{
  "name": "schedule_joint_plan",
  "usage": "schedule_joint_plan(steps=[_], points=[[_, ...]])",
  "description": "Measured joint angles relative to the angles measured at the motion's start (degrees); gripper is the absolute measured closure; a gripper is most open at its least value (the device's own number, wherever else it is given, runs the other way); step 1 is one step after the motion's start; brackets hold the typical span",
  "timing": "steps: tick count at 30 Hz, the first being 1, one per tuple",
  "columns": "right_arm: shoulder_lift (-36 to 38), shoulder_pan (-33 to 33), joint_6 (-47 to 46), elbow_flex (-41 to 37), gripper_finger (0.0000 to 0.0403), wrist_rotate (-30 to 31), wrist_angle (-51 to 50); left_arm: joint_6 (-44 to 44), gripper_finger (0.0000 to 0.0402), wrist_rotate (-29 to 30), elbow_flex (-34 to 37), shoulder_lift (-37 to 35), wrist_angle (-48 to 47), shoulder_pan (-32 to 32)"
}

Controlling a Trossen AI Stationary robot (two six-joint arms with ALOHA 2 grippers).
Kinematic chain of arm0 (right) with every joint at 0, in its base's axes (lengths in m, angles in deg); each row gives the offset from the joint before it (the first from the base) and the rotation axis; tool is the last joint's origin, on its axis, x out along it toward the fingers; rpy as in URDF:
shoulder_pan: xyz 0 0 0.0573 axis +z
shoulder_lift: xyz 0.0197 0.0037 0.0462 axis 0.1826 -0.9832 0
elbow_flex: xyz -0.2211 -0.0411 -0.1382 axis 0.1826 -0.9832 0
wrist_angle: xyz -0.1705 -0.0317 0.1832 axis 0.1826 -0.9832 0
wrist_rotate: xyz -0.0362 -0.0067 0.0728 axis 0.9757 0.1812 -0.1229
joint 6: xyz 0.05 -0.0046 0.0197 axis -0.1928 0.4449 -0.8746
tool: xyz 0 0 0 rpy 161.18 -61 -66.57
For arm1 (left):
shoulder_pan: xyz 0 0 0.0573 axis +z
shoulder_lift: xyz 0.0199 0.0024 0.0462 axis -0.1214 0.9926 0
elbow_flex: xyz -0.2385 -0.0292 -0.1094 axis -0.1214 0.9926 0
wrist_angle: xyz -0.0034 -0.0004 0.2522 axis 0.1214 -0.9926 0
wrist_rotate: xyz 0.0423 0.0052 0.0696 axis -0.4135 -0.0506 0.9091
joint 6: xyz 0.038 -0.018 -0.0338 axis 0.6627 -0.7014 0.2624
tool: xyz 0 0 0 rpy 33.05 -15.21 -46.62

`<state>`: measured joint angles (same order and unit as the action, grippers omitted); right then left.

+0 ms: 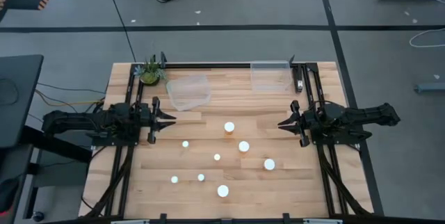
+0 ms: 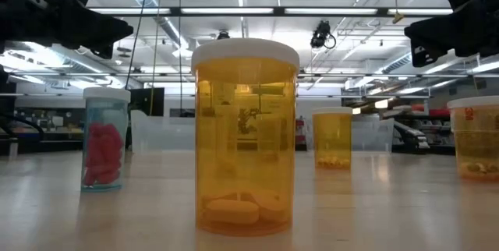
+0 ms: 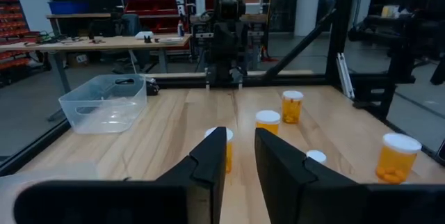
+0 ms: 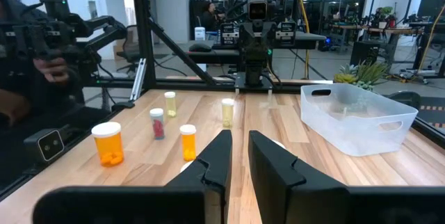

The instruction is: Pick and place medicine bottles into bin by pill shape (circle, oval)

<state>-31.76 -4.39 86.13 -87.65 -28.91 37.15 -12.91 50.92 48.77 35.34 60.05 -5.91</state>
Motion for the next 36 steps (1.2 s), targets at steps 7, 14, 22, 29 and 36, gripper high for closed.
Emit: schedule_joint_plan(steps=[7,14,22,29,36], points=[[0.02,0.00,-0.01,0.00,0.0346,0.00,0.00,-9.59,0.0322,-0.01,0.00,-0.04,3.02,0.00],[0.02,0.01,0.00,0.00,0.0346,0.01,-0.01,-13.61,0.0325,-2.65,0.00,0.01,2.69,-0.01],[0.00,0.01,-0.01,-0.01,0.0346,0.01,-0.01,-15.16,0.0337,-1.67,-0.15,4.90,1.11,-0.02],[0.02,0.02,-0.01,-0.01,0.0346,0.00,-0.01,-14.59,0.0338,2.79,-7.37,13.86,-6.62,0.00],[0.02,0.00,0.00,0.00,0.0346,0.00,-0.01,-16.92,0.0338,3.22,-12.44,22.00,-11.57,0.00]])
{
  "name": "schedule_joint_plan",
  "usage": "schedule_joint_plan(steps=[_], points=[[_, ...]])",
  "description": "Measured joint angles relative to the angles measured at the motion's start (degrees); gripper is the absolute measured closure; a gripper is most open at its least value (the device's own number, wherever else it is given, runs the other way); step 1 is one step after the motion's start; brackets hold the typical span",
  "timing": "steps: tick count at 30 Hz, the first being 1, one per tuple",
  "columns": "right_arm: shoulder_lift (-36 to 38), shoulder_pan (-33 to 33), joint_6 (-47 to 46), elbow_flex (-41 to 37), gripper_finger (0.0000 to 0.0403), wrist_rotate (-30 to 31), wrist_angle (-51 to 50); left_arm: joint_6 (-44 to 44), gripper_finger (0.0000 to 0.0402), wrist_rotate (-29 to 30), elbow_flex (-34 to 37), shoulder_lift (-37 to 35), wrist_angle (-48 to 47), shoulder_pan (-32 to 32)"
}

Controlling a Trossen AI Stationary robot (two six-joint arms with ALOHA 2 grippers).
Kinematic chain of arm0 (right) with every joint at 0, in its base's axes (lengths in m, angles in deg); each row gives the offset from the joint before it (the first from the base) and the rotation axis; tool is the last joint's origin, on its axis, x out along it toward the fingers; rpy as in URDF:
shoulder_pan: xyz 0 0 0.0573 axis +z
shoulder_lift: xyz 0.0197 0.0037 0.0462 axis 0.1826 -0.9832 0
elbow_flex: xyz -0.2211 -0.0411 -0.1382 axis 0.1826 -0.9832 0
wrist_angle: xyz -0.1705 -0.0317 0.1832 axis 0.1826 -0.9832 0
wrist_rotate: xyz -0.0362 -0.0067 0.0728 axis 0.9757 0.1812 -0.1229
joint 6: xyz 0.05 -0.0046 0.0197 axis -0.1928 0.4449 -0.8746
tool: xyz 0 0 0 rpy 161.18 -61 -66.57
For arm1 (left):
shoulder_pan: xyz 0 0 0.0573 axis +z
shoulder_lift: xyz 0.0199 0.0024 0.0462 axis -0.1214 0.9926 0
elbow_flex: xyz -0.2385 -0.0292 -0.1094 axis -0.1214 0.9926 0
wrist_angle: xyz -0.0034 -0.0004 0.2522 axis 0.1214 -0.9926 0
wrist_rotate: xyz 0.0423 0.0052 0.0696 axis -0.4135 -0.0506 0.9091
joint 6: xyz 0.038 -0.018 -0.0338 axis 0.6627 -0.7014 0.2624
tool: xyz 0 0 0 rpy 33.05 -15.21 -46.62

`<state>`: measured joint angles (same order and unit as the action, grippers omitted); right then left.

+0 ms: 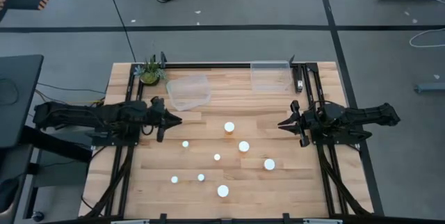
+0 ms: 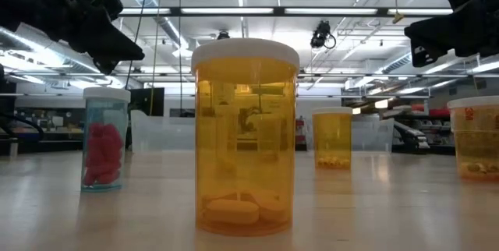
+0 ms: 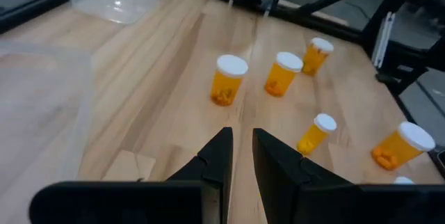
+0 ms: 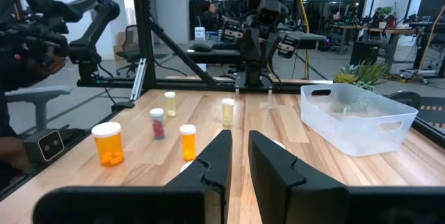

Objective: Pick and place medicine bottles into bin by pill shape (circle, oval)
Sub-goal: Put the small yellow pill bottle into the left transparent bin

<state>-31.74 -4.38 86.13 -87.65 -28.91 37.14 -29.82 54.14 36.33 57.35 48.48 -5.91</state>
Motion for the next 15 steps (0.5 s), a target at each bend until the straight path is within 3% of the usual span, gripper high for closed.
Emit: schedule_joint_plan(steps=[7,15], points=[[-0.01,0.01,0.00,0.00,0.0346,0.01,0.00,2.18,0.0338,0.01,-7.27,8.41,-3.90,1.29],[-0.01,0.01,-0.01,-0.01,0.0346,0.01,0.00,2.47,0.0337,0.02,-17.07,18.10,-15.67,2.96]])
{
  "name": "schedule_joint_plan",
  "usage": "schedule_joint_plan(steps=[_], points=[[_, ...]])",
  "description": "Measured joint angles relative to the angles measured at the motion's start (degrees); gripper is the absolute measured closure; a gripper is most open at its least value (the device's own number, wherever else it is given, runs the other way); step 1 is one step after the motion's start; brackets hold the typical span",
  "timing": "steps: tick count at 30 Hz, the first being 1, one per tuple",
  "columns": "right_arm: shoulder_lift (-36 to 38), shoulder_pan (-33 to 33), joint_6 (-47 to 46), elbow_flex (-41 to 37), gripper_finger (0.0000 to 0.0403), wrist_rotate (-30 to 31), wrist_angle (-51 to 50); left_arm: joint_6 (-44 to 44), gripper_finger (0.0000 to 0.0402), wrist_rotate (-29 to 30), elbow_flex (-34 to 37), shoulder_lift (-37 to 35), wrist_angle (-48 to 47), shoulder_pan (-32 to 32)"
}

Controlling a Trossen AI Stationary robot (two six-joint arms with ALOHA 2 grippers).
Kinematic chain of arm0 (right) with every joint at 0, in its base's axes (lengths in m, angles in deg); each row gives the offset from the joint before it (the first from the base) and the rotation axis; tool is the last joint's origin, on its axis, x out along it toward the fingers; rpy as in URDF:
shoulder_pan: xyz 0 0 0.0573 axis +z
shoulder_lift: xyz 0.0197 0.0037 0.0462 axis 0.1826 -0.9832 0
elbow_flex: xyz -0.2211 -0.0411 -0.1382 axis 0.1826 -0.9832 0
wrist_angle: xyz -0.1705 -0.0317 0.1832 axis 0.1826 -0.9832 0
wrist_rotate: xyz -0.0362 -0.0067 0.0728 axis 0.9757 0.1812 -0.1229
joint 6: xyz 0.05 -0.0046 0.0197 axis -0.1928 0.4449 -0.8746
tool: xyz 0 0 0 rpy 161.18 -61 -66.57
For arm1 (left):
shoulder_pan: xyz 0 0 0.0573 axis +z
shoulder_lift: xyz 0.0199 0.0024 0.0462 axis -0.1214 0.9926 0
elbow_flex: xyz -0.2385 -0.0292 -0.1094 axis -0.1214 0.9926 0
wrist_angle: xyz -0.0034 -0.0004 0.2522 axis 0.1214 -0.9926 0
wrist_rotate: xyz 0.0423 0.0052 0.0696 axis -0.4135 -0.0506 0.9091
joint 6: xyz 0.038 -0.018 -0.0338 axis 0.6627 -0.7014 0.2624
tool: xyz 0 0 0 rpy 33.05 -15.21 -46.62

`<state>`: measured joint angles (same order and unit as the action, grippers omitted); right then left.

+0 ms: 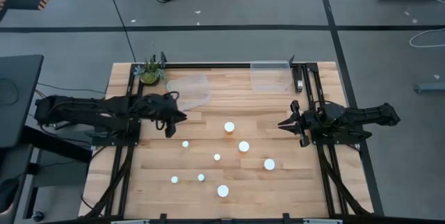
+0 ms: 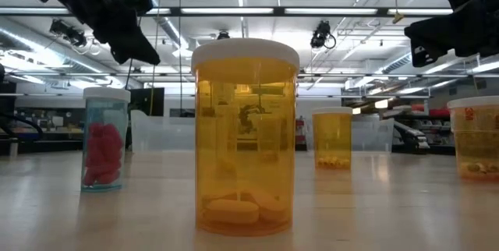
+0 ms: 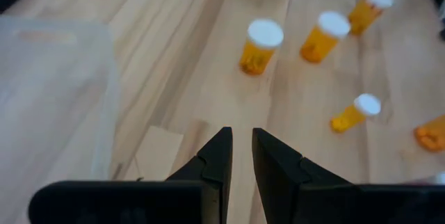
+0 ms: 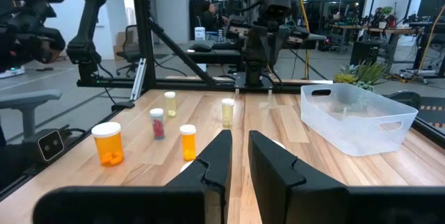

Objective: Pick and place medicine bottles into bin by pill shape (circle, oval)
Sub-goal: Put the small yellow pill bottle into the left transparent bin

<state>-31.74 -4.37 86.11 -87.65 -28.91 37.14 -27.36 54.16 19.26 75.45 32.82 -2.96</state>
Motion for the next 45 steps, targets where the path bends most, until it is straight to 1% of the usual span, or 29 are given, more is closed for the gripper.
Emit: schedule_joint_plan(steps=[4,6,9,13,15,17,21,25,35,42,45], points=[[0.01,-0.02,0.00,0.01,0.0346,0.00,0.01,0.05,0.0336,-0.02,-2.71,3.44,-4.36,-0.48],[0.00,-0.01,0.01,0.01,0.0346,0.00,-0.01,-0.04,0.0328,-0.02,-4.16,4.86,-7.64,-0.86],[0.00,-0.01,0.02,0.01,0.0346,-0.01,0.01,-0.28,0.0304,-0.02,-6.85,7.31,-13.06,-1.22],[-0.01,-0.02,0.00,0.01,0.0346,0.01,0.01,-0.44,0.0264,-0.03,-10.70,10.25,-22.88,-2.36],[0.01,-0.01,0.01,0.00,0.0346,-0.01,0.01,-0.48,0.0244,-0.94,-12.21,11.59,-27.66,-3.17],[0.01,-0.02,0.00,0.01,0.0346,0.01,0.01,-0.98,0.0228,-1.85,-13.44,13.06,-30.21,-4.10],[0.00,-0.01,0.02,0.00,0.0346,0.01,0.01,-2.91,0.0205,-3.33,-14.20,16.26,-31.37,-6.71],[0.01,-0.01,0.01,0.01,0.0346,-0.01,0.01,-4.07,0.0194,-3.59,-14.25,19.44,-31.33,-8.84],[0.01,0.00,0.00,0.01,0.0346,-0.01,0.01,-6.94,0.0191,-4.43,-14.27,26.04,-31.18,-11.95],[0.01,0.00,0.01,0.01,0.0346,0.00,0.01,-5.86,0.0191,-4.52,-14.27,31.04,-28.73,-13.73],[0.01,-0.02,0.00,0.01,0.0346,0.01,0.01,-3.69,0.0191,-4.51,-14.27,32.98,-27.48,-14.28]])
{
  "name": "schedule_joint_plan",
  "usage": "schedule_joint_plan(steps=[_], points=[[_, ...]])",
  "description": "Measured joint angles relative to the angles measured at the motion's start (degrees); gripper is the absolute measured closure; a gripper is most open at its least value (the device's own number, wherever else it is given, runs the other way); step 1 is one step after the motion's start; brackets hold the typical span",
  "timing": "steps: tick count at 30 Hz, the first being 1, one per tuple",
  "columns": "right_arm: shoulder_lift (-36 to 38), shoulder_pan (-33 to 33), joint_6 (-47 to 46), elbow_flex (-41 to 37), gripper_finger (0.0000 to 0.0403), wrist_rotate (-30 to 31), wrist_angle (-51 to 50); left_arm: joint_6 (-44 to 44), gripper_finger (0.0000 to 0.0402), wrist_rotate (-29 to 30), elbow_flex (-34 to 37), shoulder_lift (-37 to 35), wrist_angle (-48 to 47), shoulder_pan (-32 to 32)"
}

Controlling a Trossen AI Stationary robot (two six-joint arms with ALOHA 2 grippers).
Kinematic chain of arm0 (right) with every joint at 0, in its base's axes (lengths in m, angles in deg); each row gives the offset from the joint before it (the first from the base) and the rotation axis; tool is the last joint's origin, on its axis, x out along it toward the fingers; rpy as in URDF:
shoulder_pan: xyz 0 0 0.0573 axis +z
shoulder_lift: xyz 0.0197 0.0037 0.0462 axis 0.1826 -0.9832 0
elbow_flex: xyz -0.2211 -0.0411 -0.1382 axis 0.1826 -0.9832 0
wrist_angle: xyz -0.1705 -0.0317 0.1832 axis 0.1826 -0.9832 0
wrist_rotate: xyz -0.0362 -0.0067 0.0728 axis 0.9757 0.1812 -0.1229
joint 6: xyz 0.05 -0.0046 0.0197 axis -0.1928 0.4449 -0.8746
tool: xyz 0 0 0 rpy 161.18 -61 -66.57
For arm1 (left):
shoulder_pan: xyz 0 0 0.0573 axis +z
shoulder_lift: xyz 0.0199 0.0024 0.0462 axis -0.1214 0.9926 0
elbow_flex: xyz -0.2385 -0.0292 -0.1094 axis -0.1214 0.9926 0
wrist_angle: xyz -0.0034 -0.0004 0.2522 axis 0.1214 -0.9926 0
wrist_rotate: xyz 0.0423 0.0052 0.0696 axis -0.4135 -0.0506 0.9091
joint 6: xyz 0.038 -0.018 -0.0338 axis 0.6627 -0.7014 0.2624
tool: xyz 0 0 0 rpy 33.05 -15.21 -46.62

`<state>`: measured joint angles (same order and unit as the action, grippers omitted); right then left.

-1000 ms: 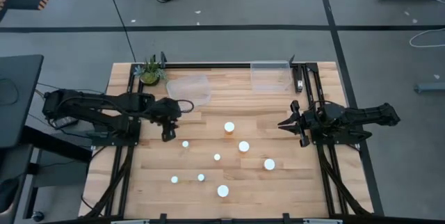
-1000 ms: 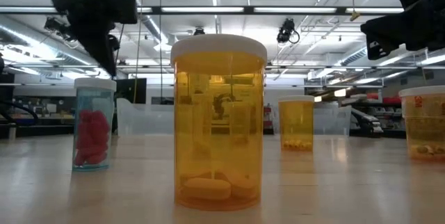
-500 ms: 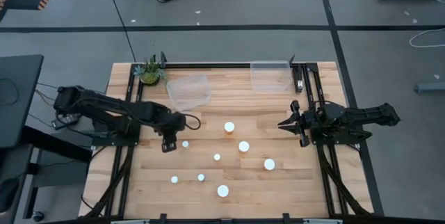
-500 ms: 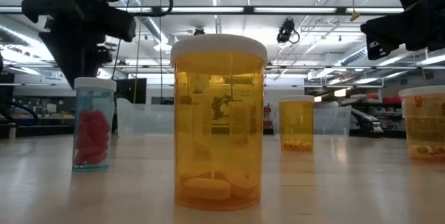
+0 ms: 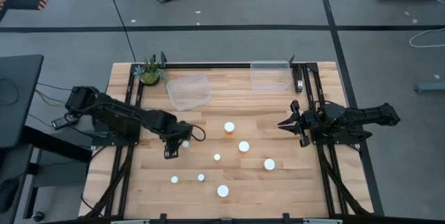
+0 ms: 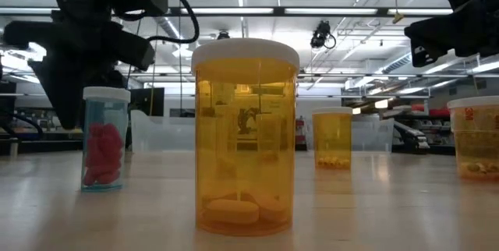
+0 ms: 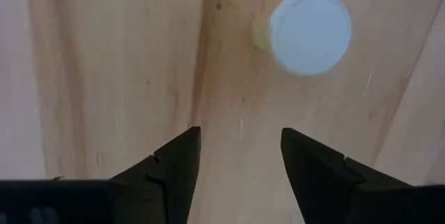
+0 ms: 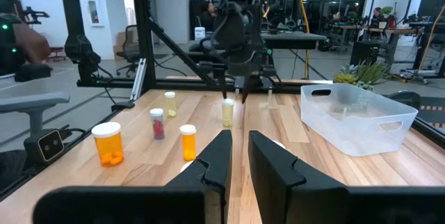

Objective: Pick and place medicine bottles into bin by pill shape (circle, oval)
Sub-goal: Put the small yellow pill bottle into the left transparent bin

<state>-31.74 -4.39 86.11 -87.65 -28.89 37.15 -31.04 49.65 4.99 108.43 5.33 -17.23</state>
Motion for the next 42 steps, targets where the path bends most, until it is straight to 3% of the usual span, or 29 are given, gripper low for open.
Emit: schedule_joint_plan(steps=[8,21,32,42], points=[[0.00,0.00,0.00,0.00,0.0346,-0.02,0.02,1.72,0.0183,2.61,0.00,2.94,4.41,-2.12],[-0.02,0.00,0.00,-0.01,0.0346,-0.02,0.00,2.48,0.0100,3.25,-6.34,4.21,3.61,-2.22],[-0.15,0.01,0.00,-0.01,0.0346,-0.02,0.00,8.25,0.0099,4.32,-14.07,13.20,-3.58,-2.17],[-0.15,0.01,0.00,0.00,0.0346,-0.02,0.00,7.80,0.0121,4.31,-14.91,16.02,-4.36,-2.14]])
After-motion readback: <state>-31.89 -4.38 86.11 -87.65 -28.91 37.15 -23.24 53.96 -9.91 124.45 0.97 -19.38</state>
